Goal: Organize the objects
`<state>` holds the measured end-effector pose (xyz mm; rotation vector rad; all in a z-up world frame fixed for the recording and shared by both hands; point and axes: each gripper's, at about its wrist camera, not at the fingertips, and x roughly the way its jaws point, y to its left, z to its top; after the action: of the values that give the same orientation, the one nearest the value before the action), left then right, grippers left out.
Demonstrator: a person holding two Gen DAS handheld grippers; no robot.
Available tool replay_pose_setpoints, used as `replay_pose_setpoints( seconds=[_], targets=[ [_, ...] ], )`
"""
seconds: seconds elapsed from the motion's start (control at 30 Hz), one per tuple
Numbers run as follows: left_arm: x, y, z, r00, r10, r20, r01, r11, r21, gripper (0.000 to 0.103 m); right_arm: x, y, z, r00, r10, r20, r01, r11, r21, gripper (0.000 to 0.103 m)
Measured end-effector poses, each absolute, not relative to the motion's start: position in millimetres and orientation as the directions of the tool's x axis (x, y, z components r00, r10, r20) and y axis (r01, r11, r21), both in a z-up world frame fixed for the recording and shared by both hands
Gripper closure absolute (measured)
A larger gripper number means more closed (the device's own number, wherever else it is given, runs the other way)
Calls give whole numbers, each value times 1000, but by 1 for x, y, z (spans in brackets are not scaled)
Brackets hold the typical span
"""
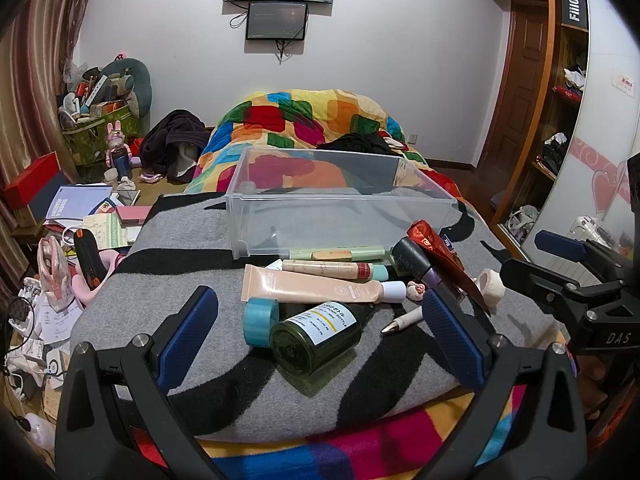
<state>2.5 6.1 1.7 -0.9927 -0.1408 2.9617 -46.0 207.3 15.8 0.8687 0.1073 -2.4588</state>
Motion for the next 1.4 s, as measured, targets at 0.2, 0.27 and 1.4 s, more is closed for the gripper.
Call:
replay_pose_setpoints(
  seconds=[0.2,0.27,1.4],
  targets=[
    [3,6,2,-799,42,-600,15,-996,-90,0,-46,207,16,-655,-454,-604,504,-858,98,0],
    [3,6,2,-799,43,-600,15,-996,-91,0,-46,207,16,-655,-454,-604,505,-858,97,0],
    [3,5,0,-791,46,-611,23,-994,-105,0,-44,204,15,-636,-476,-608,515,-848,126,0]
  ],
)
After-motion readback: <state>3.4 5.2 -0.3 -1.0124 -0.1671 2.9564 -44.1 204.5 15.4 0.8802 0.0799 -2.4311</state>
